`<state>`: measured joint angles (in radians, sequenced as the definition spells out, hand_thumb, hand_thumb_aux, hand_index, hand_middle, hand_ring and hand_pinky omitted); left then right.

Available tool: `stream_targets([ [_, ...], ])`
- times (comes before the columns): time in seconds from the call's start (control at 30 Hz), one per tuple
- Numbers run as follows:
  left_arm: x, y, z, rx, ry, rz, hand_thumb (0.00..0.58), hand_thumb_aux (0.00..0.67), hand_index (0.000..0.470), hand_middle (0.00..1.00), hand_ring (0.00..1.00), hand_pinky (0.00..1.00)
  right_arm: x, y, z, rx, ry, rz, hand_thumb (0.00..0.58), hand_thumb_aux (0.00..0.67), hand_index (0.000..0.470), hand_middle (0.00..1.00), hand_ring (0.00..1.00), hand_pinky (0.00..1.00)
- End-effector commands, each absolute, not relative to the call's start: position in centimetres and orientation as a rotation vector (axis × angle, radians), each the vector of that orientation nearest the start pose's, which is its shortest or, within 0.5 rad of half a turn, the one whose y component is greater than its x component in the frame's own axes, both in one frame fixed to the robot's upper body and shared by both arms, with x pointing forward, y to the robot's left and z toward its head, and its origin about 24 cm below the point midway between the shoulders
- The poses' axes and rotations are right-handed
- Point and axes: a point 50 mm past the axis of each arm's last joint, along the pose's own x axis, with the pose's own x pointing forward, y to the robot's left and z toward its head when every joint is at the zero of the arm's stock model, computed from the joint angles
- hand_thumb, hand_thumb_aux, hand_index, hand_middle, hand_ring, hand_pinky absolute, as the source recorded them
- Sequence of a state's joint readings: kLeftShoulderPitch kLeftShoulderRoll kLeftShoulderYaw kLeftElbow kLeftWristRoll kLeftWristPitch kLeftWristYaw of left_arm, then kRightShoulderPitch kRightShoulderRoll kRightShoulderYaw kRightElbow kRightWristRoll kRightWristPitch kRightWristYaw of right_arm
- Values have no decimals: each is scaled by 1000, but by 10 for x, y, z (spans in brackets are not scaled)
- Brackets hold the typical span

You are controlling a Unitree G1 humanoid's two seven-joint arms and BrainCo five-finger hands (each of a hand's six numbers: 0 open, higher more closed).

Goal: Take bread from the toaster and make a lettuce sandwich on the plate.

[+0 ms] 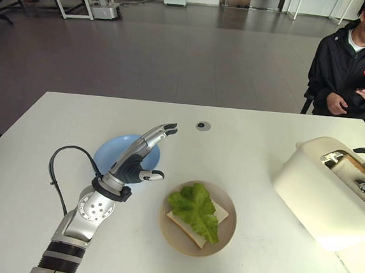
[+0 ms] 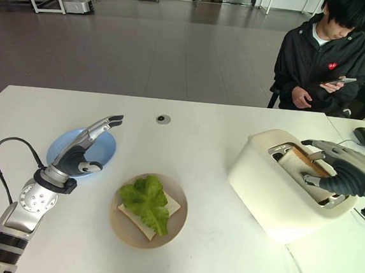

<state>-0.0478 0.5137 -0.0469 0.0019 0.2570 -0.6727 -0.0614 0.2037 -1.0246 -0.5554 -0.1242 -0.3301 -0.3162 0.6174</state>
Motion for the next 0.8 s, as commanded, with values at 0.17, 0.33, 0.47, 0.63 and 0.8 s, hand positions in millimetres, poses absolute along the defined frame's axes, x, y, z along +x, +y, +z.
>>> stream_targets([
  [0.17, 240, 191, 112, 789, -632, -354, 0, 0, 0, 0, 0, 0, 209, -328, 234, -1526, -62, 163, 580, 670, 470, 0, 0, 0],
  [0.33, 240, 194, 112, 803, -621, -351, 0, 0, 0, 0, 0, 0, 201, -317, 270, -1431, -250, 92, 580, 670, 470, 0, 0, 0],
  [0.47, 237, 200, 114, 817, -621, -335, 0, 0, 0, 0, 0, 0, 198, -305, 290, -1310, -363, 211, 580, 670, 470, 0, 0, 0],
  [0.63, 235, 200, 116, 841, -634, -336, 0, 0, 0, 0, 0, 0, 209, -290, 302, -1151, -460, 355, 580, 670, 470, 0, 0, 0],
  [0.8, 228, 202, 124, 915, -683, -339, 0, 0, 0, 0, 0, 0, 234, -247, 279, -780, -451, 672, 580, 670, 470, 0, 0, 0],
])
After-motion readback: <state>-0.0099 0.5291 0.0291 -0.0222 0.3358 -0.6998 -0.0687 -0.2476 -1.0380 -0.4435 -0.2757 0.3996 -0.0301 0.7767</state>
